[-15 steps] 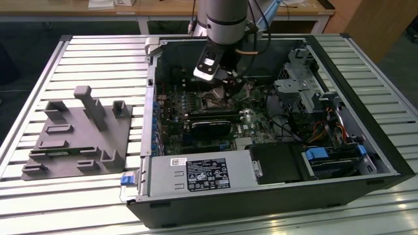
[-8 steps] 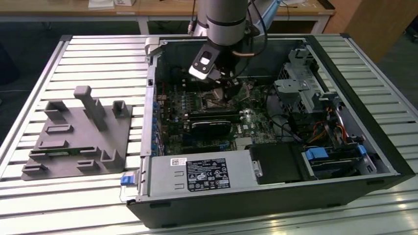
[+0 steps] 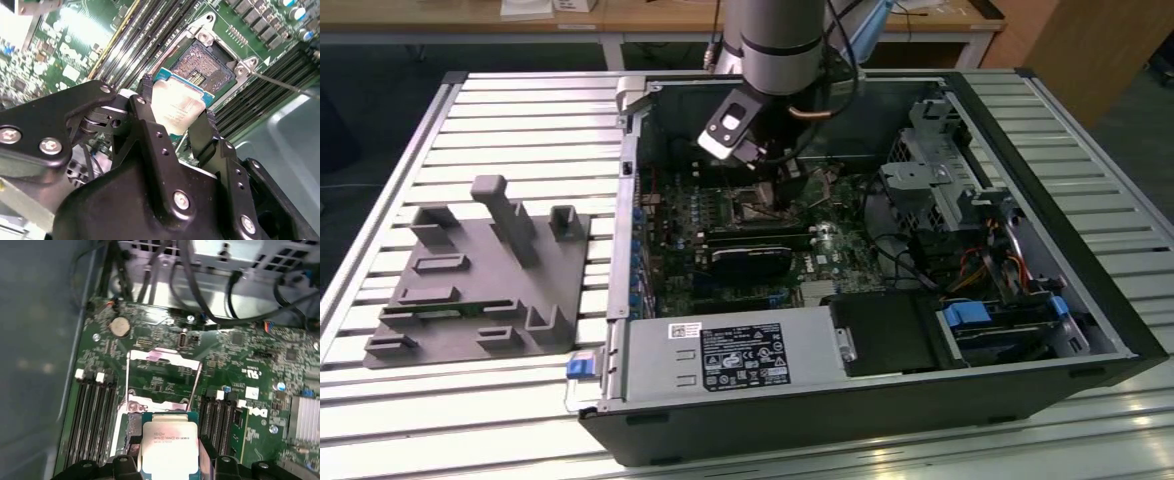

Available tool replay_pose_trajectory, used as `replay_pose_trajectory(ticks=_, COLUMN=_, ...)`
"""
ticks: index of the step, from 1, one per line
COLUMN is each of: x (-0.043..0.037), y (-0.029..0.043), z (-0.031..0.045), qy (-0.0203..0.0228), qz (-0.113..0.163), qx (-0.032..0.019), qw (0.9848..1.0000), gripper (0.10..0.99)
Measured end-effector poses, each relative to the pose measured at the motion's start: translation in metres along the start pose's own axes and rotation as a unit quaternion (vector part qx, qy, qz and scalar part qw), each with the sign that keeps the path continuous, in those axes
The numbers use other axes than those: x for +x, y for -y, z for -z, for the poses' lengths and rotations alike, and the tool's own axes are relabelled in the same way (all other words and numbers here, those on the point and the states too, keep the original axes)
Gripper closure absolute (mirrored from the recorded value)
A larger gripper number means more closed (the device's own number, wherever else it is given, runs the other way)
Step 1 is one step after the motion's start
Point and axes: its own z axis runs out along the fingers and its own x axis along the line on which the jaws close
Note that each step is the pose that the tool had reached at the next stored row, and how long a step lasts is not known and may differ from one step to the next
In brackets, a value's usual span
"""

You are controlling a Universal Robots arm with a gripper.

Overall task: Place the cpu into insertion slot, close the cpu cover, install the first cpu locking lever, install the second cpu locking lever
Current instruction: 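Place the cpu into insertion slot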

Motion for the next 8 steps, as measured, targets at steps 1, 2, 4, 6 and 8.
replay_pose_trajectory(ticks=1, x=0.0000, y=0.0000, z=-0.0003, qy=0.0007, qz=-0.008, qx=-0.0001, qw=1.0000, gripper=0.549)
replay_pose_trajectory(ticks=2, x=0.0000, y=0.0003, z=-0.0005, qy=0.0012, qz=-0.015, qx=-0.0003, qw=0.9999, gripper=0.549)
replay_pose_trajectory(ticks=4, x=0.0005, y=0.0017, z=-0.0011, qy=0.0016, qz=-0.019, qx=-0.0004, qw=0.9998, gripper=0.549)
replay_pose_trajectory(ticks=6, x=0.0013, y=0.0032, z=-0.0018, qy=0.0017, qz=-0.020, qx=-0.0004, qw=0.9998, gripper=0.549)
replay_pose_trajectory(ticks=8, x=0.0023, y=0.0050, z=-0.0025, qy=0.0017, qz=-0.020, qx=-0.0004, qw=0.9998, gripper=0.549)
